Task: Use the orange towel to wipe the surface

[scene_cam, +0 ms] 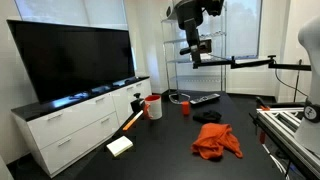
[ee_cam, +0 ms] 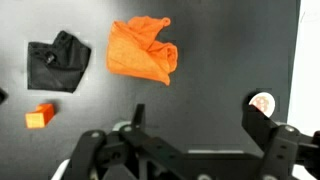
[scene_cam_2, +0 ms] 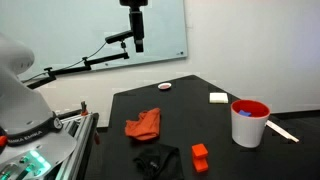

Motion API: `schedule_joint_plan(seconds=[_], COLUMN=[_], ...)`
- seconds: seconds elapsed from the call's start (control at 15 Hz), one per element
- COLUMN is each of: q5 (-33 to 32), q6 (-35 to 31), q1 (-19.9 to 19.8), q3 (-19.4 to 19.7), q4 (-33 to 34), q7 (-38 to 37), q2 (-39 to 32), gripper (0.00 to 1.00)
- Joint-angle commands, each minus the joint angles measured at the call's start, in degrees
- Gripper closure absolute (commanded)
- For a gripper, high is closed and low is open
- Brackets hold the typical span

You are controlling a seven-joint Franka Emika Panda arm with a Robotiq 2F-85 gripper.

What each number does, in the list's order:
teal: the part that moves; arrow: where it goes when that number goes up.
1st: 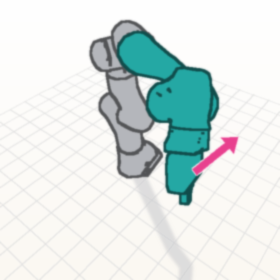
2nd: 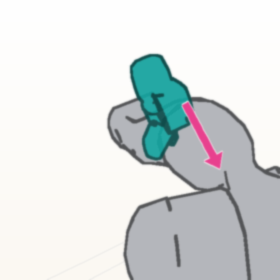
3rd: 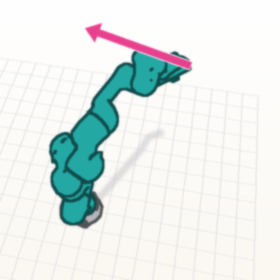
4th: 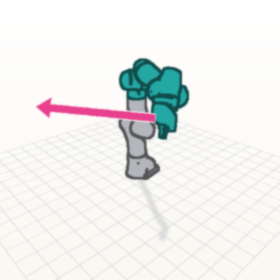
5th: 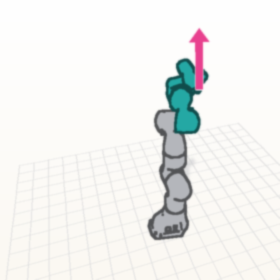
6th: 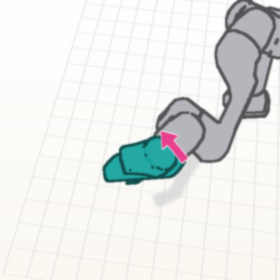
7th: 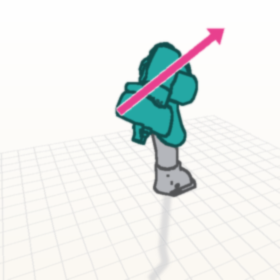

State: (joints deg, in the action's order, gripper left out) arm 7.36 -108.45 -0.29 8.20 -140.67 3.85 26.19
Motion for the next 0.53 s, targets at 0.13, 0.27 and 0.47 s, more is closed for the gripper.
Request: schedule_joint_plan(seconds=[0.13, 0.27, 0.47], q5=[0.5, 0.5, 0.2], q6=[0.8, 0.9, -1.3], q1=[-1.2, -1.2, -1.1], q3=[-1.0, -1.0, -0.9], q4=[2.9, 2.8, 2.3], q7=[0.4, 0.4, 1.8], q2=[1.4, 1.6, 1.2], gripper=[0.0, 0.0, 0.0])
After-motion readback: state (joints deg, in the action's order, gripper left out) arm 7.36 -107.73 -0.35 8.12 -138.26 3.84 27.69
